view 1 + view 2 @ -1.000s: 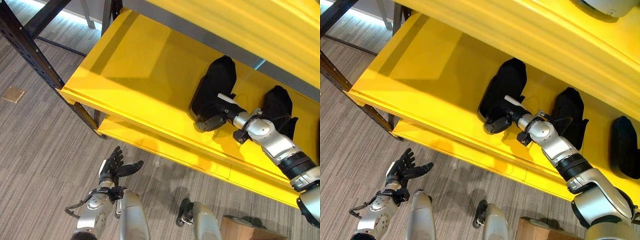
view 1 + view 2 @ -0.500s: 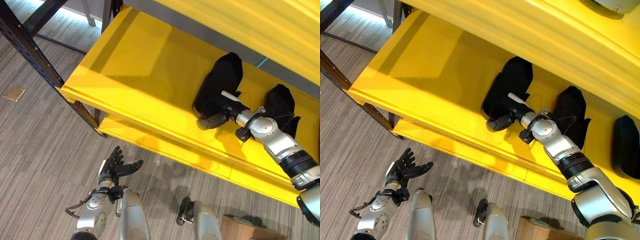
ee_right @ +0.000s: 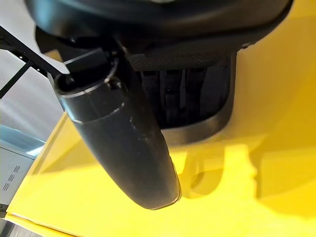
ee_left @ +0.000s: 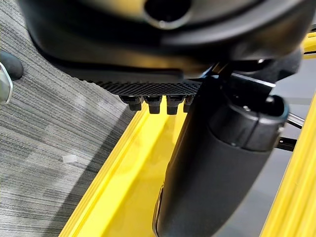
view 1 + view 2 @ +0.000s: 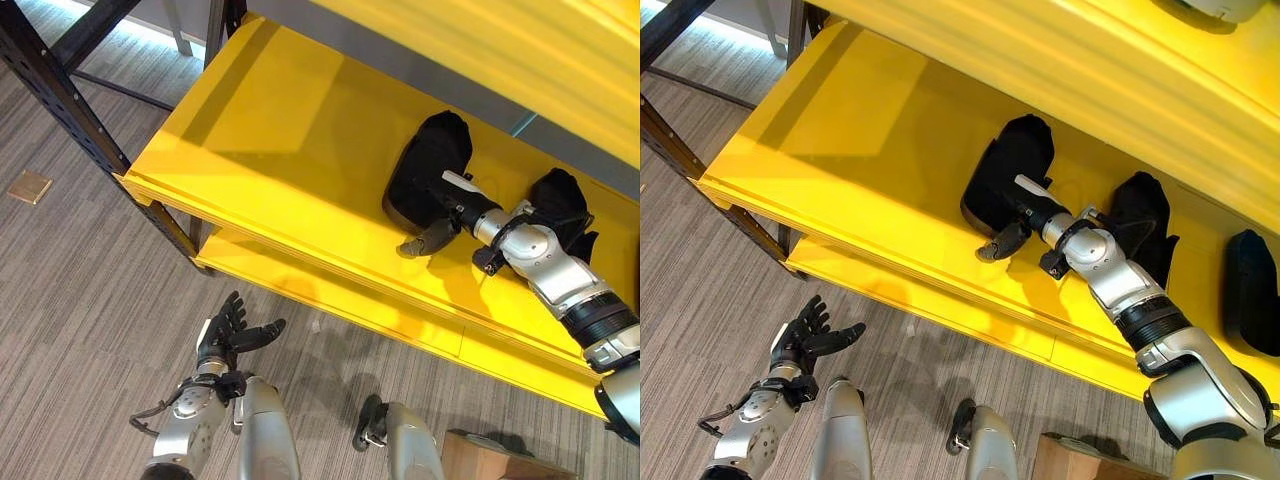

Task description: Move parts from the plastic box to the shelf.

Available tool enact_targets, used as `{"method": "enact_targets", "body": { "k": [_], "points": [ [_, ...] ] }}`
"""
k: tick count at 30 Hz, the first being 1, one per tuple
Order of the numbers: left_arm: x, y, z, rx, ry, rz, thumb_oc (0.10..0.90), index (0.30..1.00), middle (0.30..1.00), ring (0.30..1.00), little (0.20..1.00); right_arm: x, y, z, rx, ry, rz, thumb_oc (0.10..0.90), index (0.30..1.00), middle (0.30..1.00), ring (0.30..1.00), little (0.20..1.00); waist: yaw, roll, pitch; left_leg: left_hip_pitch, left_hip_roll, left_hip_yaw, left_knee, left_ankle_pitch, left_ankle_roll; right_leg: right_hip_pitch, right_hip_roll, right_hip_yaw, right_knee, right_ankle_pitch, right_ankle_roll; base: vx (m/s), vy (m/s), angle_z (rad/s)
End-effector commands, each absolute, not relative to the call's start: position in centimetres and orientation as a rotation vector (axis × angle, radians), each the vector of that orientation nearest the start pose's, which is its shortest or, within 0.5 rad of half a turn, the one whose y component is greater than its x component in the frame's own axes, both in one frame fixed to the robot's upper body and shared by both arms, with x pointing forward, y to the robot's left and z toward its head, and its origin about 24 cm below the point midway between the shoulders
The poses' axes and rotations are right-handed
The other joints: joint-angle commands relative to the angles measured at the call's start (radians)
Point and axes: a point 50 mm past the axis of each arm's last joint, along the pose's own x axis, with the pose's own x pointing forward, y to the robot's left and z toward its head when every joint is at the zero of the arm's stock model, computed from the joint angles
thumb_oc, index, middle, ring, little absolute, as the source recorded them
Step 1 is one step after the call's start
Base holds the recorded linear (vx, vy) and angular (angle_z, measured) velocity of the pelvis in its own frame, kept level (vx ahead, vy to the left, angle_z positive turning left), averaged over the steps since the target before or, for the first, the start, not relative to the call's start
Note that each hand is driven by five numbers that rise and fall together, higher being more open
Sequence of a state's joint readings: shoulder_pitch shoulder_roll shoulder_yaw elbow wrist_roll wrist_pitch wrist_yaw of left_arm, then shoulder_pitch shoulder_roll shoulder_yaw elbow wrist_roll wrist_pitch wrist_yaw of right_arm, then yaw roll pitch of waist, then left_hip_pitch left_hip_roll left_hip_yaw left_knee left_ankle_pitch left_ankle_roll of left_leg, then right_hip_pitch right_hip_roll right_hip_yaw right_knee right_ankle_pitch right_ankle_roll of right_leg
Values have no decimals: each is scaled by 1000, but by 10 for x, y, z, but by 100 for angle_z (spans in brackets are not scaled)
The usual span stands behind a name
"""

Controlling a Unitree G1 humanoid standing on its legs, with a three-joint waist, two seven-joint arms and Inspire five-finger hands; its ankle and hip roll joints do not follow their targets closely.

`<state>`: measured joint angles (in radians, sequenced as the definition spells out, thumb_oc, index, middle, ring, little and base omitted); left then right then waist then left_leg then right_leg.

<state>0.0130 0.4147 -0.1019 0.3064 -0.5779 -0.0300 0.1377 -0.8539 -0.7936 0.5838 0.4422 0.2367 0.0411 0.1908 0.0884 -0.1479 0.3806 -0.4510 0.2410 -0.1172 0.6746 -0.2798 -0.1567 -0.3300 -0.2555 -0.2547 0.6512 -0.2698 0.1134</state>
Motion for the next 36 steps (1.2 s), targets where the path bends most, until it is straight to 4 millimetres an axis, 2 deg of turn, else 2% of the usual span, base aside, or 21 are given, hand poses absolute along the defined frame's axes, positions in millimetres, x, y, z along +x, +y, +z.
{"method": "enact_targets", "body": {
  "k": [1, 9, 28, 36],
  "points": [
    [246, 231, 16, -113, 138, 96, 900, 1000, 1000, 1000, 1000, 374, -203, 219, -859, -203, 325, 900, 1000, 1000, 1000, 1000, 18, -10, -84, -12, 42, -40, -13, 36, 33, 37, -16, 23, 33, 0, -6, 0, 0, 0],
    [246, 233, 16, -108, 137, 98, 900, 1000, 1000, 1000, 1000, 373, -202, 212, -840, -183, 346, 900, 1000, 1000, 1000, 1000, 17, -16, -88, -9, 45, -41, -19, 39, 32, 42, -11, 23, 25, 6, -6, 0, 0, 0],
    [246, 235, 18, -101, 132, 97, 900, 1000, 1000, 1000, 1000, 363, -195, 182, -772, -126, 425, 900, 1000, 1000, 1000, 1000, 16, -31, -88, -1, 48, -45, -16, 36, 34, 58, -4, 22, 11, 13, -2, 0, 0, 0],
    [246, 237, 19, -86, 130, 97, 900, 1000, 1000, 1000, 1000, 352, -194, 168, -731, -106, 477, 900, 1000, 1000, 1000, 1000, 9, -50, -91, 15, 57, -43, -26, 34, 34, 76, 7, 24, -14, 23, 1, 0, 0, 0]
  ]
}}
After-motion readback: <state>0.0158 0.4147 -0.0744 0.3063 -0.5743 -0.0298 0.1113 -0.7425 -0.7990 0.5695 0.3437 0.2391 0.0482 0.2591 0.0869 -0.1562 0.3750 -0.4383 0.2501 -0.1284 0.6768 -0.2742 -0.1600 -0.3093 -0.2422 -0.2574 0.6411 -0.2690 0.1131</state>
